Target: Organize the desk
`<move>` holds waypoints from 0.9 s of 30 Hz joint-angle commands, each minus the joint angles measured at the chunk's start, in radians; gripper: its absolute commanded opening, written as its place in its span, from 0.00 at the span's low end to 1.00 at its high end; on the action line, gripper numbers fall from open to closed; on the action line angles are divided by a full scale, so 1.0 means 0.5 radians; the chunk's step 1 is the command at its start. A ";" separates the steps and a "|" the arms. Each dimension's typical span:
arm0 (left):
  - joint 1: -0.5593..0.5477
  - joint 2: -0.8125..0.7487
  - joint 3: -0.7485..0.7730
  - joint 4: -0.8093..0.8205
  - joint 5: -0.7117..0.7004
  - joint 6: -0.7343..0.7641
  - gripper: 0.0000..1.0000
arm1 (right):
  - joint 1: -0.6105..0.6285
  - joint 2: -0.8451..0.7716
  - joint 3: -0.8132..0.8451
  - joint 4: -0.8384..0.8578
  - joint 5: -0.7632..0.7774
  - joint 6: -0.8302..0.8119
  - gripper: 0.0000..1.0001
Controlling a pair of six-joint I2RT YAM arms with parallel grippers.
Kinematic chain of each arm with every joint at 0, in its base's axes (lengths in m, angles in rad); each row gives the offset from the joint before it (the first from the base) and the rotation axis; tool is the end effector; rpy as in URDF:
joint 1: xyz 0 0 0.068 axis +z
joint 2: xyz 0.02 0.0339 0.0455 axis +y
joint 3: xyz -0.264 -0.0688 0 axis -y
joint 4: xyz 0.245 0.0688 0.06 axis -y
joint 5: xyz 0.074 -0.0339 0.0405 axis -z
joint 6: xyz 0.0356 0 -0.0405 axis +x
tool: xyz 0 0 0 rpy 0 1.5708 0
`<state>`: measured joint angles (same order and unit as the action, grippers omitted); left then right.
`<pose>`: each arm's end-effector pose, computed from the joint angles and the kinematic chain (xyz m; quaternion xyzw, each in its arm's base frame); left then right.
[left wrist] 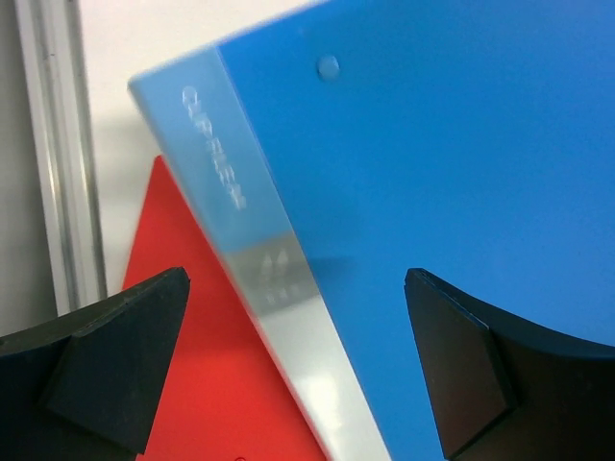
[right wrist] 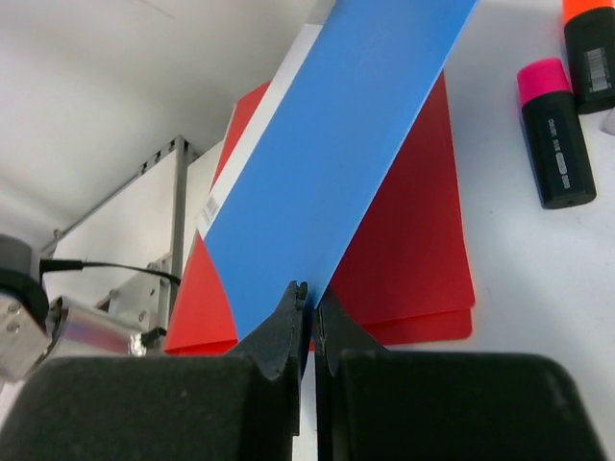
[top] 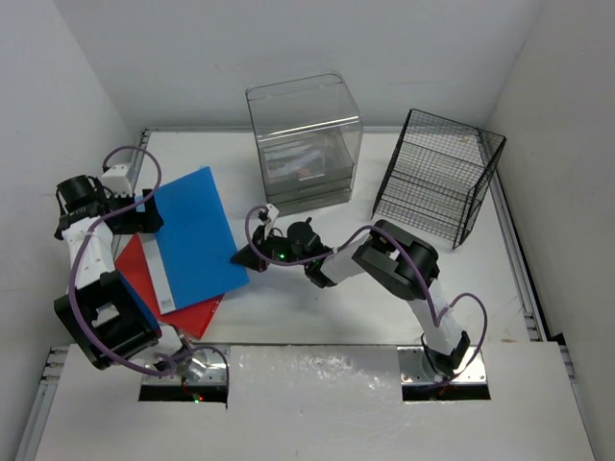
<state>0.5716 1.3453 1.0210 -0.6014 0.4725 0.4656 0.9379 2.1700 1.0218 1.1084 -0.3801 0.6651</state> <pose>0.2408 0.1356 0.2652 0.0252 0.9247 -0.0400 0.3777 0.2443 0.3554 0.1284 -0.2260 0.6837 0.5836 0.3755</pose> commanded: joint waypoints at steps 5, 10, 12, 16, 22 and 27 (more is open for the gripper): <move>0.160 -0.077 0.044 0.114 0.147 0.038 0.96 | -0.056 -0.051 0.006 0.302 -0.237 -0.149 0.00; 0.301 0.119 0.020 0.196 0.193 0.060 1.00 | -0.063 -0.060 -0.013 0.354 -0.328 -0.223 0.00; 0.314 0.138 -0.008 0.233 0.267 0.072 1.00 | -0.063 -0.057 -0.013 0.379 -0.374 -0.232 0.00; 0.314 0.184 -0.057 0.322 0.491 0.087 1.00 | -0.063 -0.042 0.000 0.425 -0.455 -0.247 0.00; 0.311 0.267 -0.100 0.411 0.693 0.118 1.00 | -0.059 -0.020 0.024 0.462 -0.540 -0.238 0.00; 0.311 0.359 -0.088 0.473 0.816 0.060 1.00 | -0.063 -0.002 0.024 0.538 -0.577 -0.226 0.00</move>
<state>0.7254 1.4960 0.9695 -0.4267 0.7956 0.4953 0.9035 2.1719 1.0119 1.2121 -0.5892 0.5983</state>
